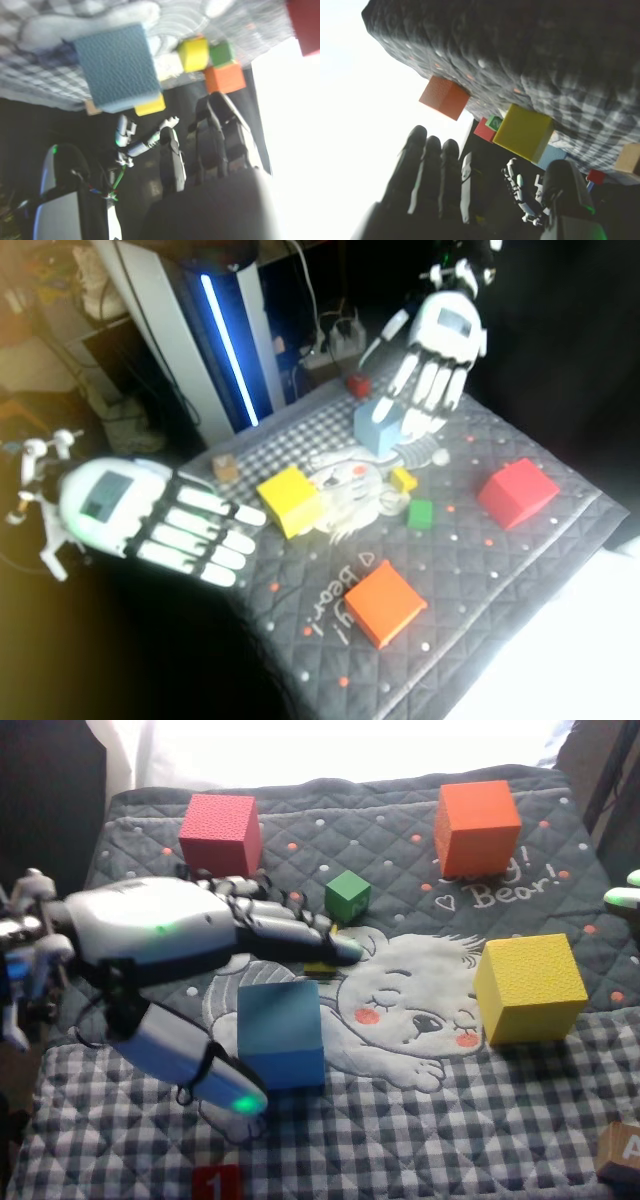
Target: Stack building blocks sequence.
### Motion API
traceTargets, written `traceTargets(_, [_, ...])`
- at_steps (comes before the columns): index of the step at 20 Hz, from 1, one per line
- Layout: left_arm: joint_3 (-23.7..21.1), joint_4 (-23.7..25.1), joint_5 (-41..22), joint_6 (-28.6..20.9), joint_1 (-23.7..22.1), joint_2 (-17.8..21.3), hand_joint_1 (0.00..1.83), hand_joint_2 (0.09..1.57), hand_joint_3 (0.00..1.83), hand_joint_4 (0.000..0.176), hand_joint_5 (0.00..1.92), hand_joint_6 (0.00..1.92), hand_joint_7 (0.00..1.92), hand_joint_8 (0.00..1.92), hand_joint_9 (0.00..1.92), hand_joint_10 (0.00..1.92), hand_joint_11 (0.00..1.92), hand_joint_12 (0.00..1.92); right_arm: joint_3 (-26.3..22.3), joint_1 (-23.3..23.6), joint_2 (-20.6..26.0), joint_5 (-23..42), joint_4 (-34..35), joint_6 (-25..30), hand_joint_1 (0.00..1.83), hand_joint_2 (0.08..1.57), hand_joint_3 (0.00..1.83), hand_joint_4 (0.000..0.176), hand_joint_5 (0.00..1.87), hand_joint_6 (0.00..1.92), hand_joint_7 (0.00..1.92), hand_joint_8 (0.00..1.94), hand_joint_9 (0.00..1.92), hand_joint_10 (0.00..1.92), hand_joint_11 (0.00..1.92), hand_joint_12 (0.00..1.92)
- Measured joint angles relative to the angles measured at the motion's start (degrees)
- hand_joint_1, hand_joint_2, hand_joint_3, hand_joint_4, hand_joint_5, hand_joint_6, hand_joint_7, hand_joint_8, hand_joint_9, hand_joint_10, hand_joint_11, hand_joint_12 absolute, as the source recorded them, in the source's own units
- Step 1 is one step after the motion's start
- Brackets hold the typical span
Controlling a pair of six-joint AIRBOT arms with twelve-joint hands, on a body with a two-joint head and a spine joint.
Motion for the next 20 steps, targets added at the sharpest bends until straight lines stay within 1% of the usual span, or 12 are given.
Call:
traceTargets(1, [0.0, 0.7, 0.6, 0.0, -0.3, -0.4, 0.8, 0.83, 0.0, 0.176, 0.36, 0.01, 0.26, 0.0, 0.35, 0.01, 0.0, 1.18, 0.0, 0.0, 0.0, 0.0, 0.1, 0.0, 0.73, 1.06, 0.0, 0.064, 0.25, 0.01, 0.22, 0.0, 0.14, 0.0, 0.13, 0.14])
traceTargets(3, [0.1, 3.1, 2.4, -0.1, -1.2, -1.7, 0.82, 0.82, 0.0, 0.176, 0.37, 0.0, 0.26, 0.0, 0.33, 0.0, 0.0, 1.18, 0.0, 0.2, 0.0, 0.0, 0.0, 0.0, 0.73, 1.07, 0.0, 0.028, 0.27, 0.01, 0.24, 0.01, 0.18, 0.01, 0.15, 0.15])
traceTargets(5, [0.7, 4.8, 3.8, -0.2, -1.8, -2.7, 0.85, 0.82, 0.0, 0.176, 0.37, 0.0, 0.3, 0.0, 0.33, 0.0, 0.0, 1.19, 0.0, 0.2, 0.0, 0.2, 0.0, 0.0, 0.73, 1.05, 0.0, 0.061, 0.29, 0.01, 0.25, 0.01, 0.17, 0.01, 0.15, 0.15])
traceTargets(9, [1.6, 4.9, 6.7, 0.1, -1.8, -3.8, 1.32, 0.99, 0.0, 0.152, 0.56, 0.01, 0.55, 0.02, 0.51, 0.04, 0.08, 1.53, 0.0, 0.2, 0.0, 0.1, 0.0, 0.0, 0.74, 1.07, 0.0, 0.064, 0.29, 0.01, 0.25, 0.0, 0.17, 0.0, 0.16, 0.16])
traceTargets(10, [1.8, 3.6, 6.7, 1.6, -1.8, -3.9, 1.2, 1.2, 0.0, 0.0, 0.74, 0.9, 0.68, 1.25, 0.47, 0.9, 0.28, 1.71, 0.0, 0.2, 0.0, 0.1, 0.0, 0.0, 0.72, 1.07, 0.0, 0.063, 0.29, 0.01, 0.25, 0.0, 0.18, 0.01, 0.17, 0.16])
traceTargets(11, [1.9, 0.7, 6.7, 3.7, -1.8, -3.9, 1.17, 1.27, 0.0, 0.0, 0.71, 1.18, 0.65, 1.59, 0.42, 1.41, 0.3, 1.86, 0.0, 0.2, 0.0, 0.1, 0.0, 0.0, 0.71, 1.07, 0.0, 0.078, 0.29, 0.01, 0.24, 0.0, 0.17, 0.0, 0.16, 0.16])
traceTargets(13, [1.9, -6.1, 5.7, 8.5, -1.2, -3.9, 1.16, 1.3, 0.0, 0.0, 0.73, 1.25, 0.54, 1.78, 0.33, 1.84, 0.34, 1.92, 0.0, 0.2, 0.0, 0.1, -0.1, 0.0, 0.7, 1.07, 0.0, 0.094, 0.3, 0.01, 0.25, 0.0, 0.17, 0.0, 0.16, 0.16])
traceTargets(14, [1.9, -8.2, 5.5, 9.7, -0.9, -3.9, 1.26, 1.31, 0.0, 0.0, 0.55, 0.81, 0.57, 1.66, 0.28, 1.86, 0.39, 1.92, 0.0, 0.2, 0.0, 0.2, -0.1, 0.0, 0.7, 1.08, 0.0, 0.095, 0.31, 0.01, 0.26, 0.01, 0.18, 0.0, 0.17, 0.16])
traceTargets(15, [1.9, -11.8, 5.2, 12.2, -0.5, -3.7, 1.18, 1.32, 0.0, 0.0, 0.63, 1.17, 0.56, 1.81, 0.32, 1.91, 0.5, 1.92, 0.1, 0.2, 0.0, 0.1, 0.0, 0.0, 0.71, 1.08, 0.01, 0.1, 0.31, 0.01, 0.25, 0.0, 0.17, 0.0, 0.16, 0.16])
traceTargets(17, [1.9, -16.5, 3.8, 15.3, -0.3, -2.4, 1.11, 1.32, 0.0, 0.0, 0.64, 1.49, 0.59, 1.64, 0.48, 1.75, 0.61, 1.79, 0.1, 0.2, 0.0, 0.1, 0.0, 0.0, 0.76, 1.11, 0.01, 0.064, 0.29, 0.0, 0.23, 0.0, 0.18, 0.0, 0.16, 0.16])
traceTargets(18, [2.1, -18.0, 3.1, 16.2, -0.9, -1.6, 1.39, 1.28, 0.0, 0.0, 0.5, 1.64, 0.59, 1.59, 0.57, 1.71, 0.57, 1.84, 0.2, 0.2, 0.0, 0.1, 0.0, 0.0, 0.77, 1.12, 0.01, 0.049, 0.28, 0.0, 0.23, 0.0, 0.18, 0.0, 0.16, 0.16])
traceTargets(20, [3.6, -19.6, 2.1, 16.3, -3.2, -0.8, 1.43, 1.27, 0.0, 0.0, 0.51, 1.64, 0.62, 1.56, 0.62, 1.67, 0.51, 1.9, 0.2, 0.2, 0.0, 0.0, 0.0, 0.0, 0.76, 1.12, 0.01, 0.051, 0.26, 0.0, 0.21, 0.0, 0.17, 0.0, 0.15, 0.15])
